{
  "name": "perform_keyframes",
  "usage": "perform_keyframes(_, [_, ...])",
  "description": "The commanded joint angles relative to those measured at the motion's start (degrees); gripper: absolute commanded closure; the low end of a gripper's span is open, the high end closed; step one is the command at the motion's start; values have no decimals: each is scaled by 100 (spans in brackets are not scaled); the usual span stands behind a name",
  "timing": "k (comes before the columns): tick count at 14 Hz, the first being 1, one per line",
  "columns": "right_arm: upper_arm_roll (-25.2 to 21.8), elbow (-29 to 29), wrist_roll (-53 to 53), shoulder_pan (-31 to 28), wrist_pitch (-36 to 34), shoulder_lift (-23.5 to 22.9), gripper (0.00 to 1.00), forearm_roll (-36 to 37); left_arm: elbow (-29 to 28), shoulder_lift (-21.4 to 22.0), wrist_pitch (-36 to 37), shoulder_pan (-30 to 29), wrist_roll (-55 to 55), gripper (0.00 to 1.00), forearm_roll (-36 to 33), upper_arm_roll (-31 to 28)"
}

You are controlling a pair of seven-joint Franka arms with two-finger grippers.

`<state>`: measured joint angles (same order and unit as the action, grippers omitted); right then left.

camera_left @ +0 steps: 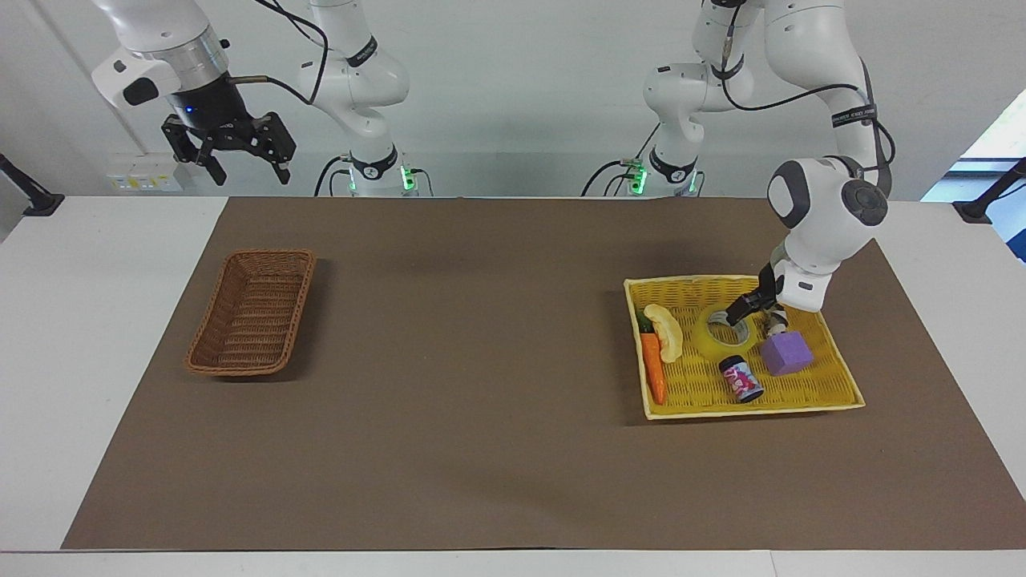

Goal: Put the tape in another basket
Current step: 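Reach the left gripper into the yellow basket toward the tape roll, then grasp the tape roll with the left gripper while the right gripper advances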

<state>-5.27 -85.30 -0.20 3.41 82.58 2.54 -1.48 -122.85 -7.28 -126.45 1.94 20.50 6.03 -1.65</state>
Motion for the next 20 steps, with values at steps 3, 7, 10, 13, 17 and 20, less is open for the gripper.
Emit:
perform_keyframes(3, [8, -198, -173, -42, 170, 150, 0, -54, -178, 69, -222, -1, 183, 15, 91, -11])
perform_keyframes(7, [8, -198, -173, -42, 162, 150, 0, -54, -187, 8, -239, 25, 174, 26, 91, -11])
perform_keyframes(10, [8, -198, -173, -42, 162, 150, 0, -54, -187, -133, -371, 60, 174, 40, 91, -11])
perform_keyframes(13, [8, -198, -173, -42, 170, 150, 0, -54, -205, -133, -380, 60, 165, 71, 91, -11])
perform_keyframes(17, [8, -198, -164, -42, 170, 150, 0, -54, -117, -151, -249, 52, 95, 100, 91, -11])
perform_keyframes(20, [8, -198, -164, -42, 170, 150, 0, -54, 233, -186, 119, 96, 77, 100, 83, -11])
